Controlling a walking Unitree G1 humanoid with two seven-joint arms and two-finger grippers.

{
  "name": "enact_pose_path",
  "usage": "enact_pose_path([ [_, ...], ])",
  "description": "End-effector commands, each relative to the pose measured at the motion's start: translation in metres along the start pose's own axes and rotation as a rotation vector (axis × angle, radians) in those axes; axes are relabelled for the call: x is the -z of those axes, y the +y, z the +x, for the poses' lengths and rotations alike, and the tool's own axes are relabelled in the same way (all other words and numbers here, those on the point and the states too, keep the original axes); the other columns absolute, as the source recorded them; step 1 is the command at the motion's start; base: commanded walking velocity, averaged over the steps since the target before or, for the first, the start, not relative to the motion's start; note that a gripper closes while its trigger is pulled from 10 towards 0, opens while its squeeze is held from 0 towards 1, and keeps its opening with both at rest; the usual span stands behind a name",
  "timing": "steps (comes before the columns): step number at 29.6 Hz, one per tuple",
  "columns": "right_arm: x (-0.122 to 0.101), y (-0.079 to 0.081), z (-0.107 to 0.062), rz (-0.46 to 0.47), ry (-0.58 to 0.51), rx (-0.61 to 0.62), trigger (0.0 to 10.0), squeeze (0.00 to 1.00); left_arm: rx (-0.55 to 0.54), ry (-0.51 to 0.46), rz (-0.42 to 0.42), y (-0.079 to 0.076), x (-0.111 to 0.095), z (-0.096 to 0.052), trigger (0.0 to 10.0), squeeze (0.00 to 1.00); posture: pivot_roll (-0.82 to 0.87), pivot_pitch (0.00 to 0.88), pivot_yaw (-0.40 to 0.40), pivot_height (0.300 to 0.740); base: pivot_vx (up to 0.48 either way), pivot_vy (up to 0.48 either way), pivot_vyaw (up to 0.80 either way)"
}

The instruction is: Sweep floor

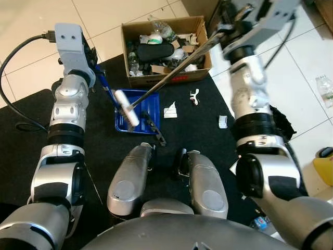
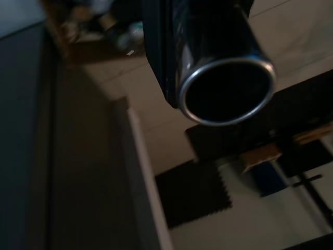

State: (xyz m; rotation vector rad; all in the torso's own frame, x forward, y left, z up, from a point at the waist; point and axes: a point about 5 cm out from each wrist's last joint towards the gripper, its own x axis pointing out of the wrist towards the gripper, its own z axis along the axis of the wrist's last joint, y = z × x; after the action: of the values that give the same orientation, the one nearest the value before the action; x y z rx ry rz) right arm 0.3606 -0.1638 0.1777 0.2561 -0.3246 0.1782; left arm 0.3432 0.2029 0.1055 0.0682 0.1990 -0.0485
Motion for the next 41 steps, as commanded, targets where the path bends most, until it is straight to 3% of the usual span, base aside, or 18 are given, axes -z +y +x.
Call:
enact_pose_path([
  [1, -0.015, -0.003, 0.003, -0.037, -0.074, 0.013, 10.0, 0.0, 0.021, 0.181, -0.018, -0.004, 0.041, -0.009, 10.0, 0.0, 0.23, 0.228, -0.004, 0.74, 0.0, 0.0, 0.0],
  [3, -0.022, -0.012, 0.001, -0.129, -0.089, 0.042, 10.0, 0.0, 0.05, 0.2, -0.012, -0.005, 0.043, -0.011, 10.0, 0.0, 0.23, 0.228, -0.001, 0.74, 0.0, 0.0, 0.0],
  [8, -0.024, -0.022, -0.002, -0.259, -0.087, 0.077, 10.0, 0.0, 0.063, 0.206, 0.003, -0.002, 0.042, -0.013, 10.0, 0.0, 0.23, 0.228, -0.003, 0.74, 0.0, 0.0, 0.0],
  [11, -0.017, -0.027, -0.006, -0.401, -0.022, 0.053, 10.0, 0.0, 0.078, 0.207, 0.004, -0.001, 0.042, -0.014, 10.0, 0.0, 0.23, 0.23, -0.004, 0.74, 0.0, 0.0, 0.0],
  [20, 0.01, -0.035, -0.019, -0.596, 0.133, 0.015, 10.0, 0.0, 0.093, 0.215, 0.0, -0.005, 0.045, -0.017, 10.0, 0.0, 0.23, 0.235, -0.011, 0.74, 0.0, 0.0, 0.0],
  [26, 0.025, -0.037, -0.026, -0.606, 0.214, 0.023, 10.0, 0.0, 0.093, 0.215, -0.001, -0.006, 0.045, -0.017, 10.0, 0.0, 0.23, 0.234, -0.012, 0.74, 0.0, 0.0, 0.0],
  [29, 0.046, -0.037, -0.036, -0.52, 0.292, 0.083, 10.0, 0.0, 0.091, 0.215, -0.002, -0.007, 0.045, -0.017, 10.0, 0.0, 0.23, 0.233, -0.015, 0.74, 0.0, 0.0, 0.0],
  [31, 0.046, -0.037, -0.036, -0.52, 0.292, 0.083, 10.0, 0.0, 0.091, 0.215, -0.002, -0.007, 0.045, -0.017, 10.0, 0.0, 0.23, 0.233, -0.015, 0.74, 0.0, 0.0, 0.0],
  [33, 0.069, -0.032, -0.05, -0.414, 0.354, 0.165, 10.0, 0.0, 0.086, 0.213, -0.004, -0.006, 0.045, -0.017, 10.0, 0.0, 0.23, 0.233, -0.015, 0.74, 0.0, 0.0, 0.0],
  [37, 0.085, -0.026, -0.061, -0.372, 0.404, 0.204, 10.0, 0.0, 0.082, 0.213, -0.005, -0.006, 0.046, -0.018, 10.0, 0.0, 0.23, 0.228, -0.02, 0.74, 0.0, 0.0, 0.0],
  [41, 0.102, -0.009, -0.071, -0.203, 0.454, 0.222, 10.0, 0.0, 0.074, 0.217, -0.004, -0.004, 0.047, -0.019, 10.0, 0.0, 0.23, 0.225, -0.022, 0.74, 0.0, 0.0, 0.0],
])
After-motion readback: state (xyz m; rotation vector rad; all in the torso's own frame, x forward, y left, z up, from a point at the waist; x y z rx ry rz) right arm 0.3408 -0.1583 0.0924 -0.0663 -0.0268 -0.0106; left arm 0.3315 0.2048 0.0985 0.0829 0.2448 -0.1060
